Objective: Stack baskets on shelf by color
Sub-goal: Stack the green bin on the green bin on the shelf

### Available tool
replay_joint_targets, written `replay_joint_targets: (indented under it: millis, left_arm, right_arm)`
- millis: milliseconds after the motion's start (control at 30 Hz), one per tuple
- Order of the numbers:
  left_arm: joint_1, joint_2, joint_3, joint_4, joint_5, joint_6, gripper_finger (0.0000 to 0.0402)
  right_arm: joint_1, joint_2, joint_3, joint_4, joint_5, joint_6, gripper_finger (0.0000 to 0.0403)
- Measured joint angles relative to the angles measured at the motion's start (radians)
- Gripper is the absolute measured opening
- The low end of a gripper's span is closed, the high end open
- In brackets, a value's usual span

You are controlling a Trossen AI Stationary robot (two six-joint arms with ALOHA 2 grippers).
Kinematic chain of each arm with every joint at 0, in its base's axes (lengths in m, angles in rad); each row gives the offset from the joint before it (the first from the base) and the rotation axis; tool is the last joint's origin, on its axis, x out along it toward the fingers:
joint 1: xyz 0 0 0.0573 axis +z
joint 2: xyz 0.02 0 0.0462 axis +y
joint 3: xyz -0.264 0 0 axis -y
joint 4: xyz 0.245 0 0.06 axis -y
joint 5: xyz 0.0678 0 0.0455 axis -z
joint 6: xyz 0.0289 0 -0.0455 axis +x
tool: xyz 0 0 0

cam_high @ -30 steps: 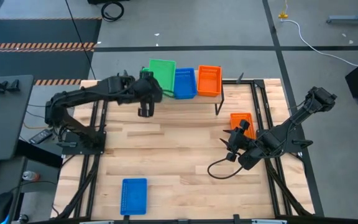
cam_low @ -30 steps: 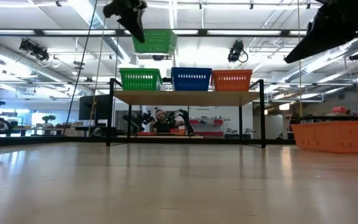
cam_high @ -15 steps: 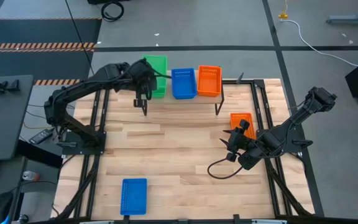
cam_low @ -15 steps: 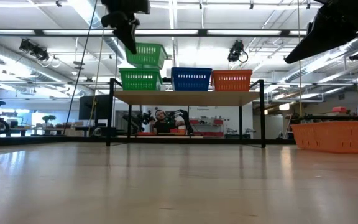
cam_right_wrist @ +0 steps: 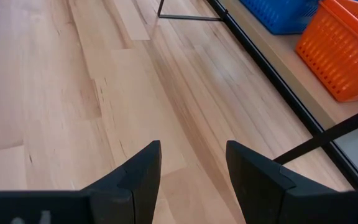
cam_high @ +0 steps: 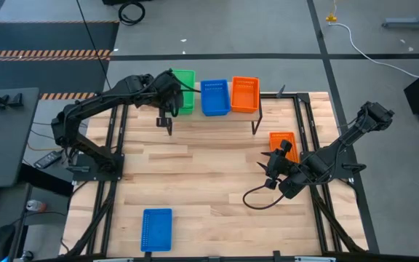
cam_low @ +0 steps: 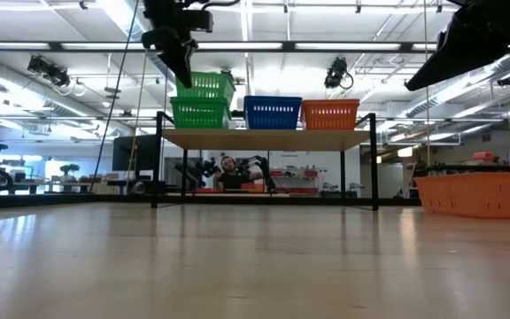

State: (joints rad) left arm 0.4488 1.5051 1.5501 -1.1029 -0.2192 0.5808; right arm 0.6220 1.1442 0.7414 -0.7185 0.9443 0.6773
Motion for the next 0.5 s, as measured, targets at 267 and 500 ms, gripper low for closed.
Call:
replay_joint_targets:
  millis: [267,500]
  left_arm:
    - [0.0,0.0,0.0,0.0,0.004,-0.051,0.0044]
    - [-0.003,0.0,0.0,0.026,0.022,-0.068,0.0078]
  right_arm:
    - [0.0,0.0,0.0,0.0,0.0,0.0,0.0187]
    - [0.0,0.0,0.0,0.0,0.0,0.0,0.0187]
